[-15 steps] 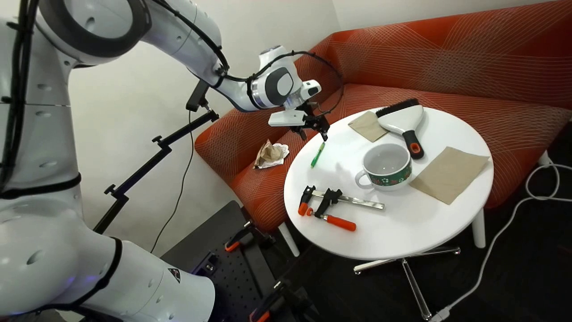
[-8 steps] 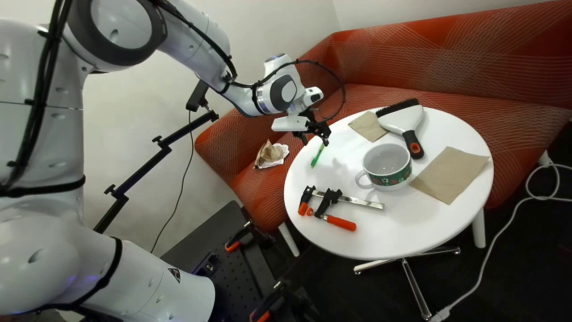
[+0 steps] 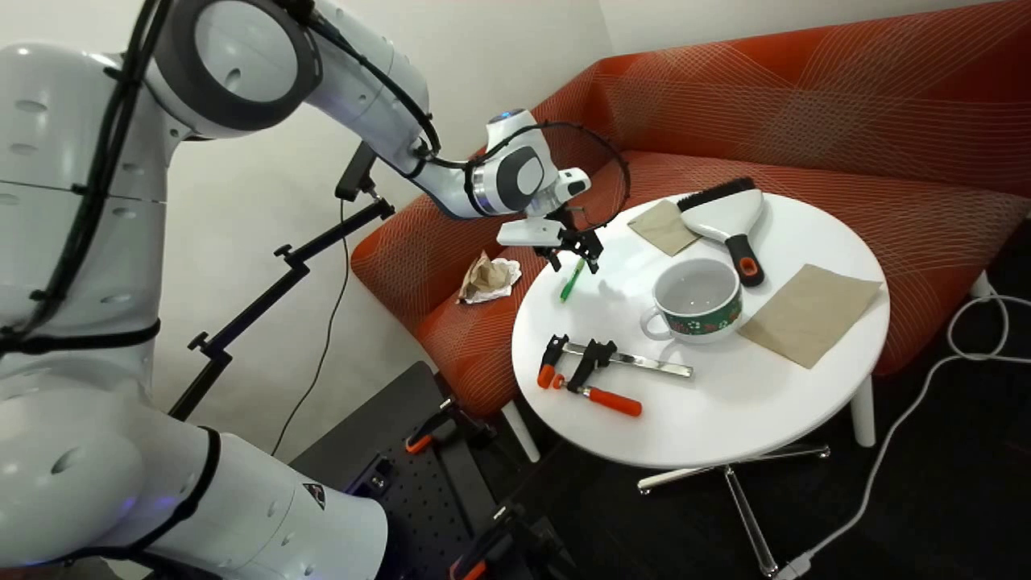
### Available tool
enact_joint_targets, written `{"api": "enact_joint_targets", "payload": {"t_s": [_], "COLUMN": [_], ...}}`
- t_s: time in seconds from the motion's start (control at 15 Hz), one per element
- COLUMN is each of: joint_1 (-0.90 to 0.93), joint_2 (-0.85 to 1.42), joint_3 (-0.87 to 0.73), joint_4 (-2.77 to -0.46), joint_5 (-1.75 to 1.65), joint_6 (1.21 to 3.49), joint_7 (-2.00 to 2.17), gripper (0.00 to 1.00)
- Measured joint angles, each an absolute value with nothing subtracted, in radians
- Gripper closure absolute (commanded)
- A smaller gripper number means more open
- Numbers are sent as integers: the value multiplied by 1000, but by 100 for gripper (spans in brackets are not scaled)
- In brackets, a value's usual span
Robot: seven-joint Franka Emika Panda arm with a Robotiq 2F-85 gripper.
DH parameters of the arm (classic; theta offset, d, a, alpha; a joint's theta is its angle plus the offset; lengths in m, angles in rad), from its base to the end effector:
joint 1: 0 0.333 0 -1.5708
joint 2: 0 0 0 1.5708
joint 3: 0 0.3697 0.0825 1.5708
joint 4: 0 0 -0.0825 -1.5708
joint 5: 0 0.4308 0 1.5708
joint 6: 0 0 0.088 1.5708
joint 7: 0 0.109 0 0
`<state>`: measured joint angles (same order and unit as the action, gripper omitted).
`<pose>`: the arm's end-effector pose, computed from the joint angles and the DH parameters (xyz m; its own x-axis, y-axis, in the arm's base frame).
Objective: Pick up the pen from the table and put it in the mug cup.
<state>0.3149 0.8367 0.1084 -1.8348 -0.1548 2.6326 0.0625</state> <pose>0.6224 0.2816 0.0634 0.8943 0.4465 -0.0303 0.4465 -0.8947 -0.0075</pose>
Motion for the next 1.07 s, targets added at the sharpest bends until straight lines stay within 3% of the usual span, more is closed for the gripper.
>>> {"api": "enact_joint_targets", "payload": {"t_s": [0.6,0.67,1.07], "joint_1": [316,316,315], "joint_2": [860,860,858], "joint_3": [108,108,104], "joint_4": [-1809,-1807,-1803], "joint_5": [-155,-155,-153], "joint_6": [2633,2633,2632], "joint_7": [62,62,67], "gripper": [97,100,97]}}
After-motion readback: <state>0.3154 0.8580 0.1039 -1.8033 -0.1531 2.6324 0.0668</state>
